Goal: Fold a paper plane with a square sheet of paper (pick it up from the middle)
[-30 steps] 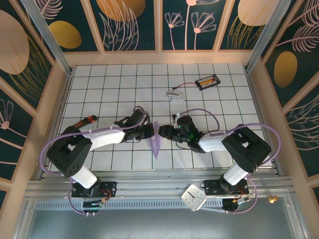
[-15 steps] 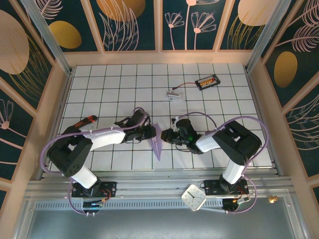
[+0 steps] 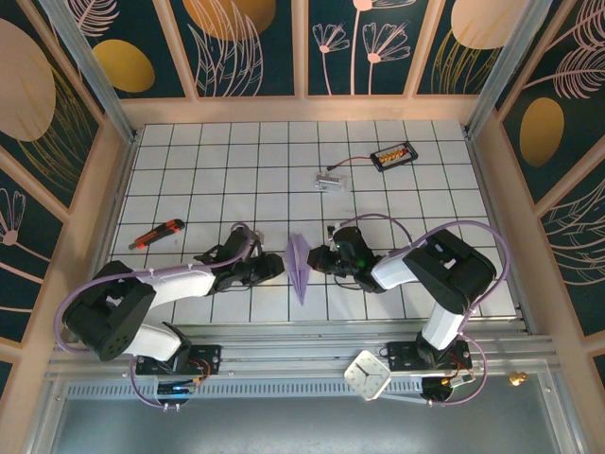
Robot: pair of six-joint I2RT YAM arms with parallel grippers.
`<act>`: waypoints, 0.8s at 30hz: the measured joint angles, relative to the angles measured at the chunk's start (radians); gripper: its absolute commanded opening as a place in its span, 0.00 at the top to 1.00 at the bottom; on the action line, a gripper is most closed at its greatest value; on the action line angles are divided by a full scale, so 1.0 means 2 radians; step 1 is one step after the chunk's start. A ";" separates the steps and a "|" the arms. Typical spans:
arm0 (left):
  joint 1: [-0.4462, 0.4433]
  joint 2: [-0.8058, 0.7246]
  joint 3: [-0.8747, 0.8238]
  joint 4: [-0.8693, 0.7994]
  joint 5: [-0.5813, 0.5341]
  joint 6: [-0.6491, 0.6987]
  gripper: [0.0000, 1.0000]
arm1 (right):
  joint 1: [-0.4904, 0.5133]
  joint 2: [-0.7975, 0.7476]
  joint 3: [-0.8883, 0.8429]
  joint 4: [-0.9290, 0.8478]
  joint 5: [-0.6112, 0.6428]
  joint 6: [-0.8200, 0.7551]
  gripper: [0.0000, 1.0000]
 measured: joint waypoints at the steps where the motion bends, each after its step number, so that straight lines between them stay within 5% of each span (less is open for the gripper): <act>1: 0.000 0.007 0.000 0.013 0.008 -0.003 0.60 | 0.000 0.000 0.000 0.000 0.000 0.000 1.00; 5: 0.000 0.040 0.001 0.058 0.035 -0.014 0.66 | 0.000 0.000 0.000 0.000 0.000 0.000 1.00; 14: 0.009 0.071 0.010 0.100 0.050 -0.018 1.00 | -0.002 -0.002 0.000 -0.003 0.004 -0.002 1.00; 24: 0.038 0.067 0.010 0.111 0.046 -0.012 1.00 | -0.025 -0.010 0.004 -0.028 0.012 -0.018 0.97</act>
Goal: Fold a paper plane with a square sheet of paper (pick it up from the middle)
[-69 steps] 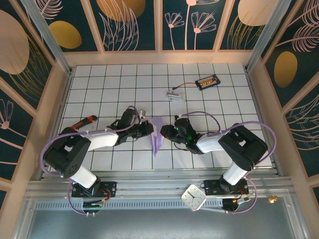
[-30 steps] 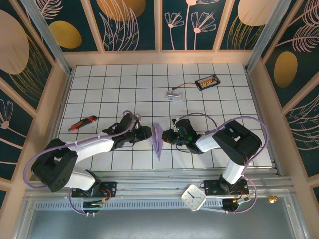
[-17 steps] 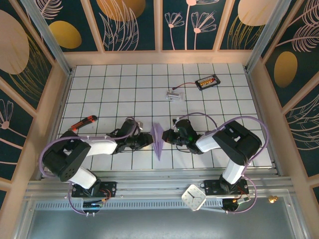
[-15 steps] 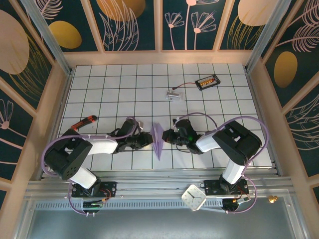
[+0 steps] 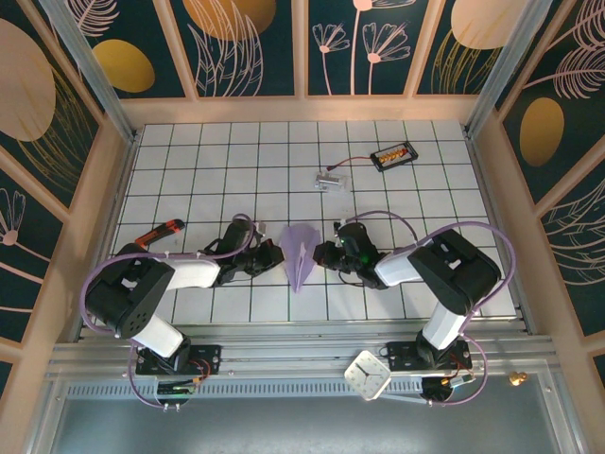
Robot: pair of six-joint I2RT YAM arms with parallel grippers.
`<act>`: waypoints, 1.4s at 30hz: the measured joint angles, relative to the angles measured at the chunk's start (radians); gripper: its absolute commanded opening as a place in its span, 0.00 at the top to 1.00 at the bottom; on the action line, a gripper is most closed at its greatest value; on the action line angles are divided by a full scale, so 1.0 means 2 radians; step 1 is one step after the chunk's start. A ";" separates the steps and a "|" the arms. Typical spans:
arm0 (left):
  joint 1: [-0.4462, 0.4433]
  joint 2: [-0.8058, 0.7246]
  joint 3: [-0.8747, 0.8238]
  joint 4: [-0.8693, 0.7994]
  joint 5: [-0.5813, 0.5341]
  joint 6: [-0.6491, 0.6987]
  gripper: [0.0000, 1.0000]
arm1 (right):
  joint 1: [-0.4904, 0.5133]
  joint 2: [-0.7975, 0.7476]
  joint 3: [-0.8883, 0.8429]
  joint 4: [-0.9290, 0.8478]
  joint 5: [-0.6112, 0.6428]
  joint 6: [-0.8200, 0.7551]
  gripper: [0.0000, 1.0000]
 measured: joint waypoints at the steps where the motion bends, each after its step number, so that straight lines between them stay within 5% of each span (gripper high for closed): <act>1: 0.001 0.000 0.000 0.000 -0.002 0.000 1.00 | -0.002 0.000 0.002 -0.002 0.000 -0.001 0.93; 5: 0.000 0.000 0.000 0.000 -0.003 0.002 0.70 | -0.011 0.000 0.013 -0.014 -0.001 -0.009 0.79; 14: 0.006 -0.057 0.000 -0.021 -0.025 0.009 0.51 | -0.040 -0.048 0.029 -0.080 0.000 -0.041 0.65; 17: 0.018 -0.093 0.000 -0.046 -0.048 0.029 0.38 | -0.062 -0.101 0.030 -0.123 0.015 -0.063 0.58; 24: 0.059 -0.210 0.010 -0.082 -0.208 0.132 0.01 | -0.107 -0.177 0.105 -0.252 0.198 -0.166 0.13; 30: 0.080 -0.257 -0.016 0.018 -0.417 0.282 0.01 | -0.177 -0.181 0.089 -0.241 0.381 -0.246 0.03; 33: 0.112 -0.224 -0.050 0.098 -0.471 0.353 0.01 | -0.214 -0.180 0.040 -0.190 0.425 -0.289 0.03; 37: 0.161 -0.135 -0.064 0.160 -0.478 0.409 0.01 | -0.266 -0.166 -0.053 -0.059 0.411 -0.340 0.03; 42: 0.223 -0.071 -0.065 0.200 -0.413 0.425 0.01 | -0.302 -0.164 -0.129 0.079 0.335 -0.376 0.04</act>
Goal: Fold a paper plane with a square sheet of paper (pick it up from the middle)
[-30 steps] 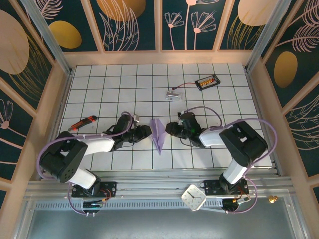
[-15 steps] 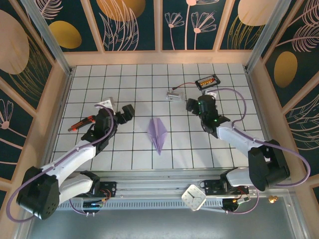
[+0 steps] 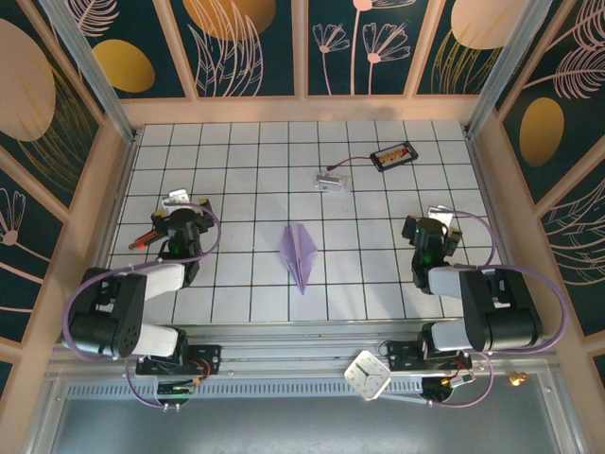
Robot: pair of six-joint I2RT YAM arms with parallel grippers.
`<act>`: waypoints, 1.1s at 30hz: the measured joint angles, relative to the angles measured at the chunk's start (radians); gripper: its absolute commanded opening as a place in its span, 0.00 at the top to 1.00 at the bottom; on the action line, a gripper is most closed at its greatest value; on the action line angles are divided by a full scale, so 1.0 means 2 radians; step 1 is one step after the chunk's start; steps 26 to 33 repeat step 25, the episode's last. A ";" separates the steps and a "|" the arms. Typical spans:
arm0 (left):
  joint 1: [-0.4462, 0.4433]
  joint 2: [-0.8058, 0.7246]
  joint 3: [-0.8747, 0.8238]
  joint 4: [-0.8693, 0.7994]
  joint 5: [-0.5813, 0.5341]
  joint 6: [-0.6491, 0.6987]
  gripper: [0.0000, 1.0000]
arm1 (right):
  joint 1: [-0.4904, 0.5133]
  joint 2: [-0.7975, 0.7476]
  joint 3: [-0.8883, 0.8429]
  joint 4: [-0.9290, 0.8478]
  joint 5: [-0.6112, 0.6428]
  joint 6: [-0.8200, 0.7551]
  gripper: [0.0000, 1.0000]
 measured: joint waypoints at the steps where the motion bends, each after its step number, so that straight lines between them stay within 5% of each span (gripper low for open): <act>1: 0.012 0.003 -0.002 0.005 0.012 0.000 0.01 | -0.005 -0.001 -0.005 0.024 -0.014 -0.003 0.04; 9: 0.064 0.005 -0.098 0.183 0.099 0.014 0.01 | -0.040 0.080 -0.042 0.249 -0.103 -0.015 0.04; 33: 0.067 0.052 -0.083 0.232 0.146 0.026 0.01 | -0.042 0.096 -0.034 0.275 -0.126 -0.016 0.01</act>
